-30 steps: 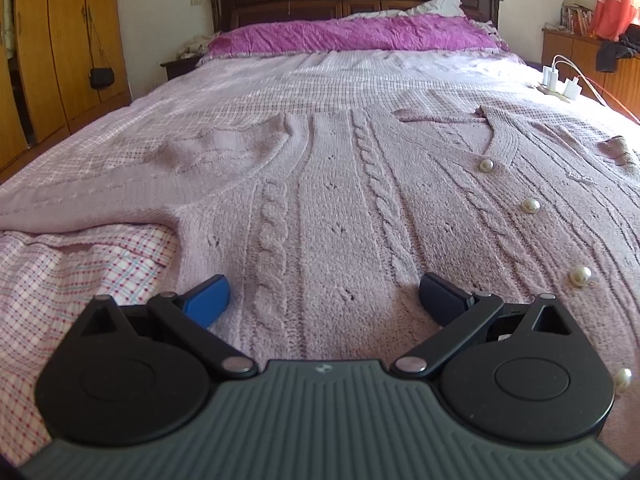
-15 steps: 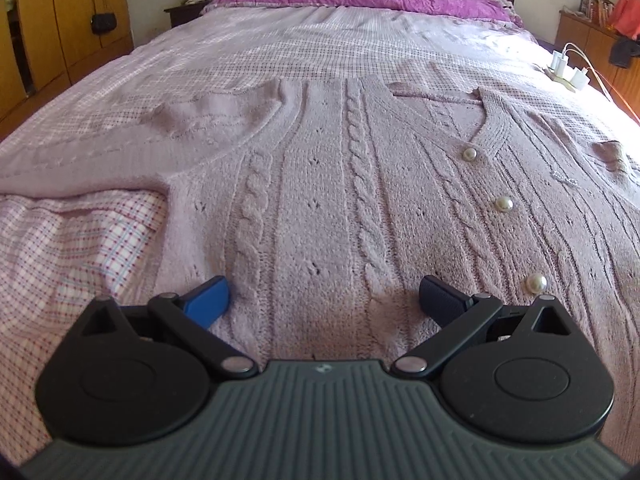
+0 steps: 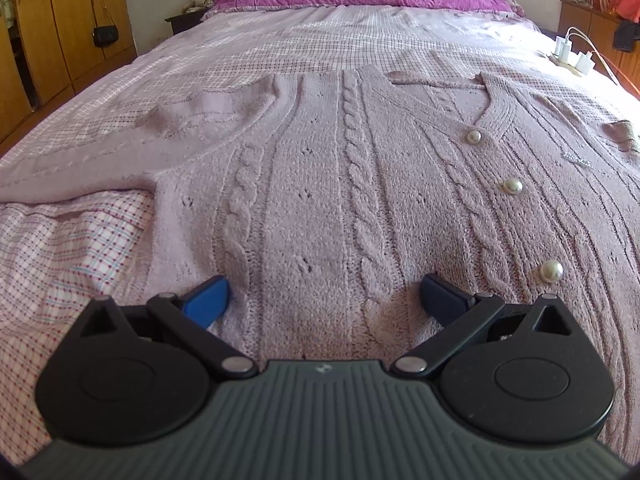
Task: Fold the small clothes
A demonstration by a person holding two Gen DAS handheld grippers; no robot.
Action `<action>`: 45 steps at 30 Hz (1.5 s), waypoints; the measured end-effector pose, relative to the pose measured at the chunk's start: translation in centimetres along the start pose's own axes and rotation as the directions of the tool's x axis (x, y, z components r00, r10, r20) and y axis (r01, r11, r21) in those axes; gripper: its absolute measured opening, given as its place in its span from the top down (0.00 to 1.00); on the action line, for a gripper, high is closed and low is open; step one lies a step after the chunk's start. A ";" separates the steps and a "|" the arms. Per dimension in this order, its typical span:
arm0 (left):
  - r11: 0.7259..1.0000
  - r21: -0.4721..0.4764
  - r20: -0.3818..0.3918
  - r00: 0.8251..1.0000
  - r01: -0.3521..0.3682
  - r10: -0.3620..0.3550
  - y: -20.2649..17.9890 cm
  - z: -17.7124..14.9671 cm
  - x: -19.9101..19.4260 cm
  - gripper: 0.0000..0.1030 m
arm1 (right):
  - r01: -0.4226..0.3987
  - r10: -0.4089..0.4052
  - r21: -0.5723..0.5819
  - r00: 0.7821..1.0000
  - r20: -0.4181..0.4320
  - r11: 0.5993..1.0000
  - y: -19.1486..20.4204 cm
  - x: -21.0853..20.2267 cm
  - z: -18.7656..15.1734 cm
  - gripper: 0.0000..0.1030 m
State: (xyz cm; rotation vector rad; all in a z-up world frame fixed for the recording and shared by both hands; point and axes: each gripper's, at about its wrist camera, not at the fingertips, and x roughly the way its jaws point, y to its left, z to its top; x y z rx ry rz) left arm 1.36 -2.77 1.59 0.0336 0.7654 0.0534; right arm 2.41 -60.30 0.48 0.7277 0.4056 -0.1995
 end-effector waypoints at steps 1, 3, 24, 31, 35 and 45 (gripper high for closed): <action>1.000 0.002 0.006 1.000 -0.004 0.004 -0.1 -0.1 0.0 0.00 | -0.006 0.006 0.016 1.000 0.011 1.000 -0.2 0.6 0.2 0.00; 1.000 -0.003 0.010 1.000 -0.013 0.013 -0.2 -0.1 0.1 0.00 | -0.012 0.011 0.027 0.999 0.038 1.000 -0.6 1.4 0.3 0.00; 1.000 0.012 0.032 0.999 0.002 -0.002 -1.1 2.4 -1.9 0.00 | 0.016 -0.005 -0.055 0.983 0.185 0.998 3.9 -7.6 1.7 0.92; 0.995 0.046 0.014 0.996 0.083 -0.084 -0.1 4.3 -3.0 0.00 | -0.012 0.038 -0.143 0.983 0.179 0.990 10.8 -9.0 1.0 0.92; 0.996 0.048 0.024 0.997 0.073 -0.075 1.4 5.4 -3.5 0.00 | -0.043 0.081 -0.227 0.984 0.161 0.973 16.2 -9.8 -0.3 0.92; 0.999 -0.005 0.033 0.998 -0.052 0.052 6.8 6.3 -4.1 0.00 | -0.093 0.144 -0.400 0.985 0.098 0.912 29.8 -9.3 -5.4 0.92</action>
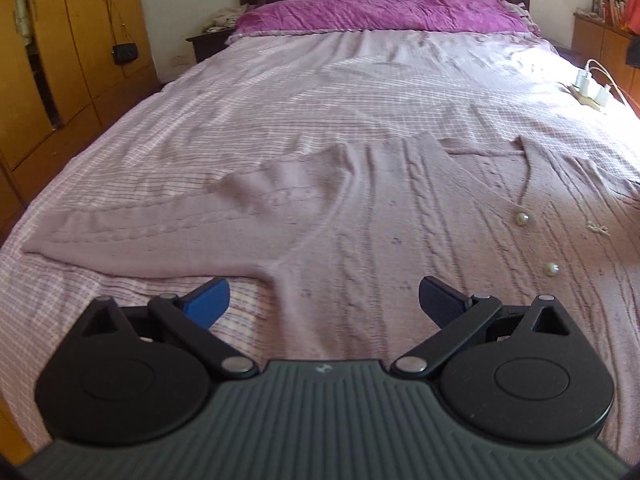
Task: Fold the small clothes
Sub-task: 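Grasp the cardigan sleeve cuff with the right gripper and lift it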
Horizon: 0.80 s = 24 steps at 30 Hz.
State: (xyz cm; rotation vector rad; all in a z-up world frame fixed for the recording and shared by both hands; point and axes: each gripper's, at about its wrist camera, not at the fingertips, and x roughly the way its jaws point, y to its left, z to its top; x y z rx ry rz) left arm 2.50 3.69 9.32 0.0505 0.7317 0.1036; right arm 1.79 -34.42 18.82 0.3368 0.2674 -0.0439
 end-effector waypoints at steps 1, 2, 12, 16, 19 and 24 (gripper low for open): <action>1.000 -0.005 0.004 1.000 -0.008 0.008 0.5 -0.1 0.0 0.00 | -0.011 0.011 -0.013 1.000 -0.003 1.000 1.7 0.3 -0.4 0.92; 1.000 -0.011 0.010 1.000 -0.012 0.012 0.9 -0.2 -0.1 0.00 | -0.019 0.019 -0.027 1.000 -0.010 0.999 3.5 0.6 -1.1 0.92; 0.999 -0.025 0.043 0.999 0.027 -0.026 3.2 -1.7 0.1 0.00 | -0.127 0.107 -0.072 0.968 -0.229 0.989 15.3 6.7 -12.5 0.92; 0.998 -0.054 0.044 0.999 0.030 -0.027 3.7 -2.3 0.5 0.00 | -0.133 0.101 -0.065 0.926 -0.363 0.989 16.9 9.4 -17.1 0.91; 0.994 -0.086 0.029 0.998 0.062 -0.059 3.9 -3.0 1.2 0.00 | -0.139 0.100 -0.065 0.905 -0.413 0.988 16.9 9.8 -19.2 0.80; 0.990 -0.113 -0.014 0.997 0.080 -0.082 3.8 -4.6 3.2 0.00 | -0.228 0.173 -0.071 0.878 -0.447 0.971 16.8 7.0 -18.6 0.37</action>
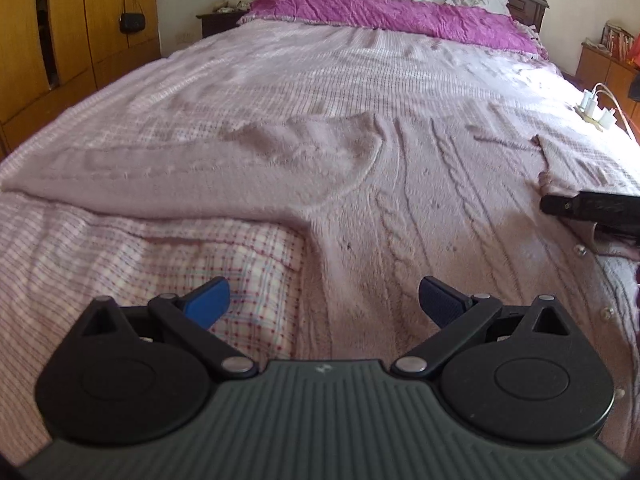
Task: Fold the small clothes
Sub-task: 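Grasp the cardigan sleeve cuff with the right gripper and lift it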
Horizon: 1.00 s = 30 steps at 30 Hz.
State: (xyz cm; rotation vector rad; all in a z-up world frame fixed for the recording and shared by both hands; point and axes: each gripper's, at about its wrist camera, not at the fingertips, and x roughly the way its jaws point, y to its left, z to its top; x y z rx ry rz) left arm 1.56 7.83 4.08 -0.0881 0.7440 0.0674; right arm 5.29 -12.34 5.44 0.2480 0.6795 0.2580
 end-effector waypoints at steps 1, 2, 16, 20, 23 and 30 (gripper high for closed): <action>1.000 -0.005 -0.032 0.999 0.014 -0.014 0.2 -0.3 0.7 0.00 | -0.013 0.013 -0.003 1.000 -0.009 1.000 -0.1 -0.8 -0.1 0.35; 1.000 -0.013 -0.059 0.998 0.018 -0.019 0.3 -0.6 1.4 0.00 | -0.030 0.030 -0.006 0.999 -0.027 1.000 -0.4 -1.5 -0.1 0.34; 0.999 0.031 -0.015 1.000 0.020 -0.020 0.3 -2.0 1.9 0.00 | 0.094 -0.094 0.007 0.994 0.046 0.996 -7.7 -8.8 2.2 0.31; 0.999 0.031 -0.011 1.000 0.020 -0.020 0.3 -2.1 1.8 0.00 | 0.247 -0.248 0.051 0.969 0.013 0.968 -9.9 -6.2 2.6 0.31; 0.999 0.033 -0.007 1.000 0.018 -0.018 0.4 -2.1 1.8 0.00 | 0.309 -0.309 0.093 0.951 -0.020 0.947 -11.1 -4.3 1.7 0.31; 0.999 0.034 0.005 1.000 0.017 -0.017 0.3 -2.3 1.7 0.00 | 0.107 -0.116 0.241 0.993 0.021 0.965 -11.7 -5.0 2.2 0.84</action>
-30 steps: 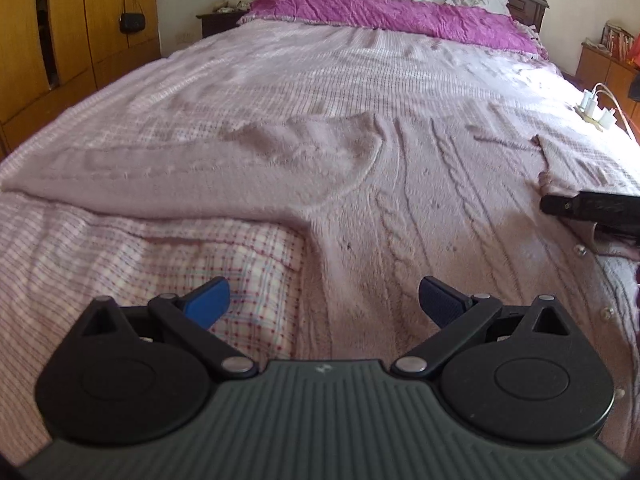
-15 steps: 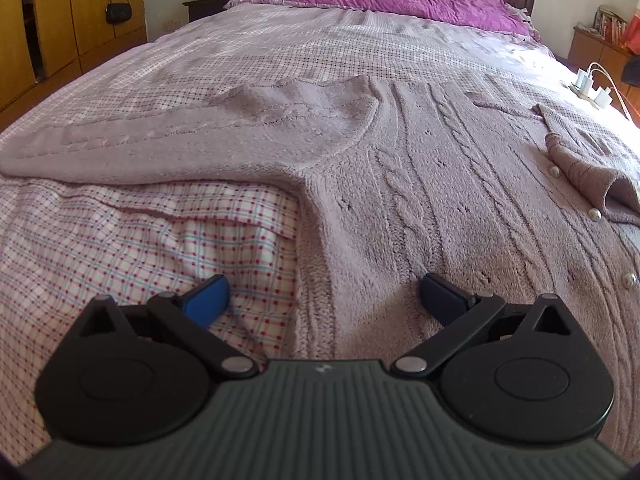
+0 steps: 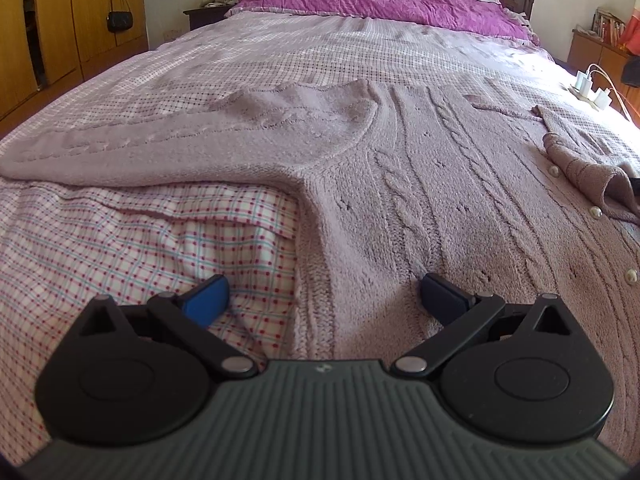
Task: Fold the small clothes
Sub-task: 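Grasp the cardigan sleeve cuff with the right gripper and lift it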
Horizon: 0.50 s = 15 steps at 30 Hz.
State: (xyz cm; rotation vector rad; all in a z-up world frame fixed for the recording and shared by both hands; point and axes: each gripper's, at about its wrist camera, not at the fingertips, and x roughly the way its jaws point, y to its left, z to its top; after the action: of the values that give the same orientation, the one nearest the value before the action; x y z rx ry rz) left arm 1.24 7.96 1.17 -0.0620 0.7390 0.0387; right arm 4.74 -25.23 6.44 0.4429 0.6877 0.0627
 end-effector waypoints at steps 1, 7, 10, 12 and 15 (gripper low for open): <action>1.000 -0.001 0.003 1.000 0.000 0.000 0.0 0.0 0.0 0.00 | -0.038 0.038 0.018 0.999 0.004 0.999 0.3 -0.2 0.4 0.85; 1.000 -0.002 0.007 1.000 0.002 -0.002 0.0 -0.2 -0.1 0.00 | -0.211 0.211 0.013 0.977 0.016 0.977 5.5 -0.9 3.2 0.86; 1.000 -0.001 0.009 1.000 -0.001 0.001 -0.1 -0.2 -0.2 0.00 | -0.283 0.283 -0.005 0.959 -0.002 0.959 10.1 -0.3 4.4 0.86; 1.000 -0.002 0.011 1.000 0.000 0.000 -0.2 -0.2 -0.2 0.00 | -0.332 0.332 -0.032 0.943 -0.019 0.943 13.3 0.1 4.7 0.86; 1.000 -0.004 0.015 1.000 0.001 -0.001 -0.1 -0.3 -0.3 0.00 | -0.352 0.347 -0.124 0.936 -0.062 0.928 17.8 1.4 4.2 0.86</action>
State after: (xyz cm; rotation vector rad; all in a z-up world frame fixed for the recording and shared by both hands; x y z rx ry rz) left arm 0.81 7.79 1.12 -0.0660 0.7234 0.0397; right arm 9.96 -10.41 15.87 0.4318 0.6319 0.4541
